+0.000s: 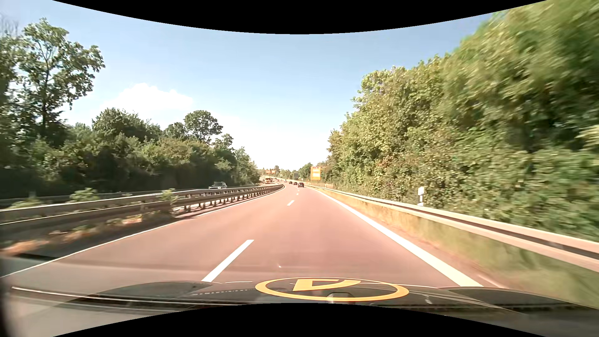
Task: Follow the waypoints while adhering to traffic rules and regulations
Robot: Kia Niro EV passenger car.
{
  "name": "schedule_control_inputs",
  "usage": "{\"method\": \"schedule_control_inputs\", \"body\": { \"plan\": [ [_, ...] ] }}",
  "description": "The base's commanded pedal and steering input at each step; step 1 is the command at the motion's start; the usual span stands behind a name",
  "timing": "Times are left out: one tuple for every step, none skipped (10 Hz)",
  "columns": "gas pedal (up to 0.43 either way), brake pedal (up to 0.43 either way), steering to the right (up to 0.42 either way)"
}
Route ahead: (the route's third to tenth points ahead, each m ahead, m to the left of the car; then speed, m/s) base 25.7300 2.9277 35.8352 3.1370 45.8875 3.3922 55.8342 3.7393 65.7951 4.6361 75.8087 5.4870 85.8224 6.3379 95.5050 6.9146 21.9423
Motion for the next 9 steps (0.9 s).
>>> {"method": "schedule_control_inputs", "body": {
  "plan": [
    [0.240, 0.000, -0.004],
    [0.240, 0.000, -0.004],
    [0.240, 0.000, -0.004],
    [0.240, 0.000, -0.004],
    [0.228, 0.000, -0.004],
    [0.228, 0.000, -0.005],
    [0.228, 0.000, -0.006],
    [0.228, 0.000, -0.006],
    [0.228, 0.000, -0.006]
  ]
}}
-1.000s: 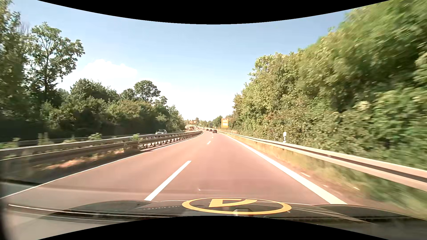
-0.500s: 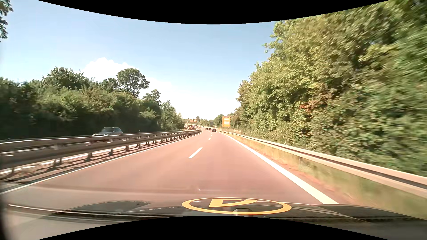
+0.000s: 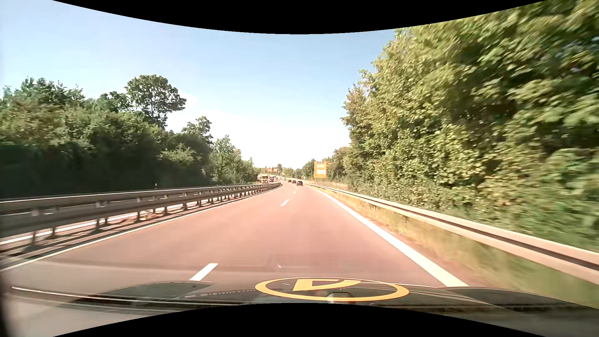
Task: Follow the waypoints while adhering to traffic rules and regulations
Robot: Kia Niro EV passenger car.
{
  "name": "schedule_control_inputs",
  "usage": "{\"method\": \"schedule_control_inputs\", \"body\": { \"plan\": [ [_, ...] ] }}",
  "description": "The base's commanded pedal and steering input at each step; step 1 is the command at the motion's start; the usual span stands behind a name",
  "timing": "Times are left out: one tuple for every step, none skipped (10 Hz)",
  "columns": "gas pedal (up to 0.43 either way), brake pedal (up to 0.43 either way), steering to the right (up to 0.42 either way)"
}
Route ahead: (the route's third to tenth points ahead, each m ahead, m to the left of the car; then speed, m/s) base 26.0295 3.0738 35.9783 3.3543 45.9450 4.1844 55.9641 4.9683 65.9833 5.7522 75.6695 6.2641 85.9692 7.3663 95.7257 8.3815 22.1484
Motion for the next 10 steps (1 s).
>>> {"method": "schedule_control_inputs", "body": {
  "plan": [
    [0.220, 0.000, -0.006],
    [0.209, 0.000, -0.006],
    [0.209, 0.000, -0.007],
    [0.209, 0.000, -0.008],
    [0.209, 0.000, -0.008],
    [0.209, 0.000, -0.009],
    [0.209, 0.000, -0.009],
    [0.197, 0.000, -0.009],
    [0.197, 0.000, -0.009],
    [0.189, 0.000, -0.009]
  ]
}}
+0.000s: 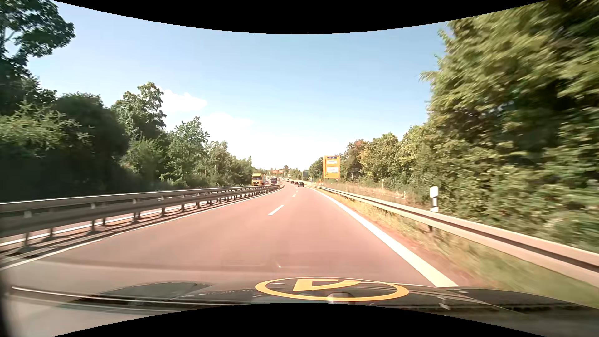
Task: Follow the waypoints while adhering to traffic rules and regulations
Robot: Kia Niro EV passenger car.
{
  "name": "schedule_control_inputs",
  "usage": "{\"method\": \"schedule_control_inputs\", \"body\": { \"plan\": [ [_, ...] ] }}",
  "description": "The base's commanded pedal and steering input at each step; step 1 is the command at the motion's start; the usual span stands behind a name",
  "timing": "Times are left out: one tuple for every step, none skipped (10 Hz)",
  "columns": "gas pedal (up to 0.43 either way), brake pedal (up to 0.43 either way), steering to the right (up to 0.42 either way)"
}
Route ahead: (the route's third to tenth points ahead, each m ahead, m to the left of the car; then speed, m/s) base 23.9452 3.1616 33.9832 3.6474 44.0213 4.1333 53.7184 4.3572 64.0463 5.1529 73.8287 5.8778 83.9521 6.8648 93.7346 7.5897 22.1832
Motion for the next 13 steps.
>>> {"method": "schedule_control_inputs", "body": {
  "plan": [
    [0.157, 0.000, -0.009],
    [0.150, 0.000, -0.009],
    [0.150, 0.000, -0.009],
    [0.150, 0.000, -0.007],
    [0.157, 0.000, -0.006],
    [0.169, 0.000, -0.006],
    [0.189, 0.000, -0.006],
    [0.197, 0.000, -0.006],
    [0.209, 0.000, -0.006],
    [0.209, 0.000, -0.006],
    [0.209, 0.000, -0.006],
    [0.209, 0.000, -0.006],
    [0.209, 0.000, -0.006]
  ]
}}
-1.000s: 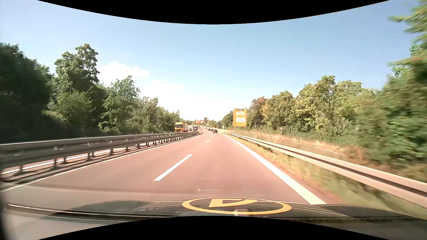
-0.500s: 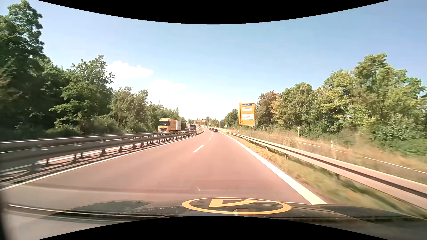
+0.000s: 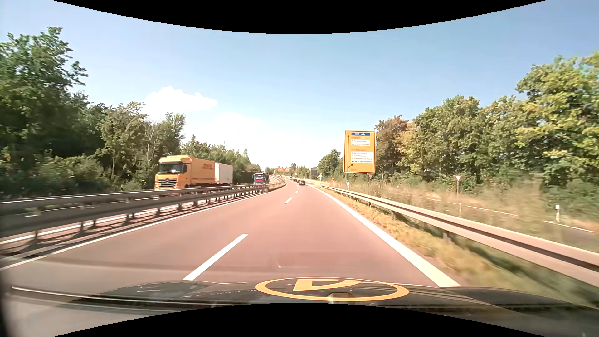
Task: Follow the waypoints while adhering to traffic rules and regulations
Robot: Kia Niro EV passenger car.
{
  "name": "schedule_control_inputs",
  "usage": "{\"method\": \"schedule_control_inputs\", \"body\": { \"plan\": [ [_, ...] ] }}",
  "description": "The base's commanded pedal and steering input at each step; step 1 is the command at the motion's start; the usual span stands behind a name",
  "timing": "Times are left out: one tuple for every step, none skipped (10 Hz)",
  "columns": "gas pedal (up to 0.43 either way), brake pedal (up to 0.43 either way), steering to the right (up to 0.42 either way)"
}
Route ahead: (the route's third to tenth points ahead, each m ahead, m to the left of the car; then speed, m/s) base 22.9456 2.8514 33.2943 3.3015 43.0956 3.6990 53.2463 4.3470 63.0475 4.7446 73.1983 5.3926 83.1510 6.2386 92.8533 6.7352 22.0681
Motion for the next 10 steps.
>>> {"method": "schedule_control_inputs", "body": {
  "plan": [
    [0.209, 0.000, -0.006],
    [0.209, 0.000, -0.006],
    [0.209, 0.000, -0.006],
    [0.209, 0.000, -0.006],
    [0.209, 0.000, -0.006],
    [0.209, 0.000, -0.006],
    [0.209, 0.000, -0.006],
    [0.209, 0.000, -0.006],
    [0.209, 0.000, -0.006],
    [0.209, 0.000, -0.006]
  ]
}}
